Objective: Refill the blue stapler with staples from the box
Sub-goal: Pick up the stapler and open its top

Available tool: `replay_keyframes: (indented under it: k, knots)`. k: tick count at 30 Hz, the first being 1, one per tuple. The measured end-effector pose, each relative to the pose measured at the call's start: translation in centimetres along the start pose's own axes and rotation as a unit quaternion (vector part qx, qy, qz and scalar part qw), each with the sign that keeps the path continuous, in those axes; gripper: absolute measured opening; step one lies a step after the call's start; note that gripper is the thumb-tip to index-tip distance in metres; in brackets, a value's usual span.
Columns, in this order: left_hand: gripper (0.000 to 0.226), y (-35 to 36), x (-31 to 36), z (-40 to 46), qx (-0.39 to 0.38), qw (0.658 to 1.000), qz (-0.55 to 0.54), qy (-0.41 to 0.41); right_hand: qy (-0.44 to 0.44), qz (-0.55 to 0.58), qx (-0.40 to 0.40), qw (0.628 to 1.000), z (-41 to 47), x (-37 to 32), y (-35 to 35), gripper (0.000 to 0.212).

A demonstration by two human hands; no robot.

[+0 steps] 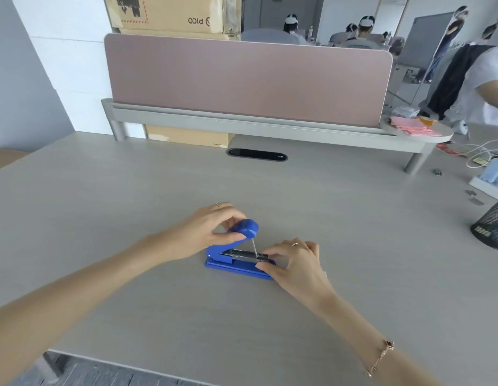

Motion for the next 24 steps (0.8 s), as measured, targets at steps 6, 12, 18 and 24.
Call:
replay_keyframes:
  k: [6, 12, 18, 24]
  knots:
    - [0.017, -2.0, 0.0, -1.4, 0.023, 0.999, -0.001, -0.026, -0.001, 0.005, -0.001, 1.000, 0.4, 0.3, 0.2, 0.016]
    - [0.036, -4.3, -0.3, -2.9, 0.034, 0.997, 0.021, -0.062, -0.008, 0.015, -0.008, 1.000, 0.7, 0.6, 0.3, 0.016]
    - [0.021, -6.3, -2.0, -4.5, 0.082, 0.992, -0.018, -0.095, -0.007, 0.023, -0.014, 1.000, 0.8, 0.8, 0.5, 0.012]
    - [0.026, -5.8, -6.4, -9.3, 0.039, 0.981, 0.007, -0.188, -0.013, 0.020, -0.009, 1.000, 0.7, 1.1, 0.5, 0.017]
Point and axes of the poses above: each hand's wrist, its own z-axis towards the middle knuckle, its own y-axis out of the palm, x = y × z, the point moved 5 cm from there along z, towards the middle knuckle, and after that the axes turned 13 degrees about y, right-handed, at the moved point
